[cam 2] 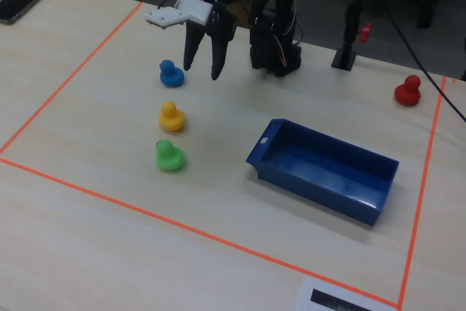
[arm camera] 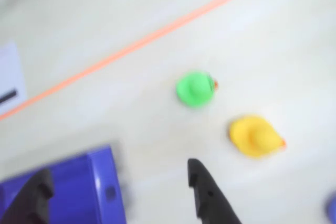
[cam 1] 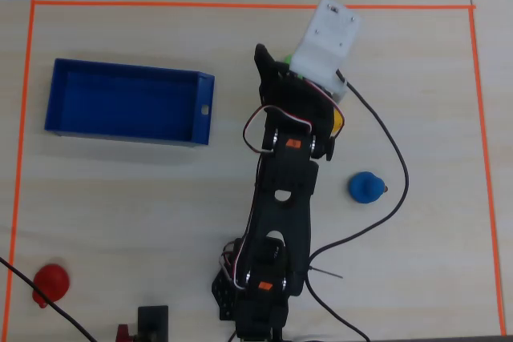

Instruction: Grasp green duck and put it into box.

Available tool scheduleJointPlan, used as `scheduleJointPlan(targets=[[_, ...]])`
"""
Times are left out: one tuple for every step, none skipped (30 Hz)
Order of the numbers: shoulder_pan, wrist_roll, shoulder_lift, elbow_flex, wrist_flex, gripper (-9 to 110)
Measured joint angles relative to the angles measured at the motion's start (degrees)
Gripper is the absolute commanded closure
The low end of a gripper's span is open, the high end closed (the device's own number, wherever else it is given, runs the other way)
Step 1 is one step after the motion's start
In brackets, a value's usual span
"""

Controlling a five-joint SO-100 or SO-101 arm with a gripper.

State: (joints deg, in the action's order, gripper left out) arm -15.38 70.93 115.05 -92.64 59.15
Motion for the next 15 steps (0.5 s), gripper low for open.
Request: scheduleJointPlan(targets=[[-0.3,0.0,-2.4,2.3,-0.5,66],[-0.7,0.0,-4.7,4.3,-1.1,66],[-1.2,0.0,-7.1,6.2,-1.8,66],[-2.0,0.0,-9.4,7.8,-2.6,66],[-2.8,0.0,-11.6,9.1,-3.6,66],[-3.7,0.0,-13.8,10.2,-4.6,66],[-4.6,0.0,-15.6,11.1,-5.4,66],[-5.4,0.0,-17.7,12.1,-5.8,66],[-6.5,0.0,-20.0,13.7,-6.0,66],[-7.4,0.1,-22.3,15.3,-6.1,66],[-8.3,0.4,-24.7,17.0,-6.3,66],[-9.2,0.5,-27.0,18.5,-6.9,66],[-10.1,0.7,-29.0,19.3,-7.8,66],[-10.8,1.0,-30.9,19.8,-9.0,66],[-11.5,1.1,-32.8,20.1,-9.8,66]])
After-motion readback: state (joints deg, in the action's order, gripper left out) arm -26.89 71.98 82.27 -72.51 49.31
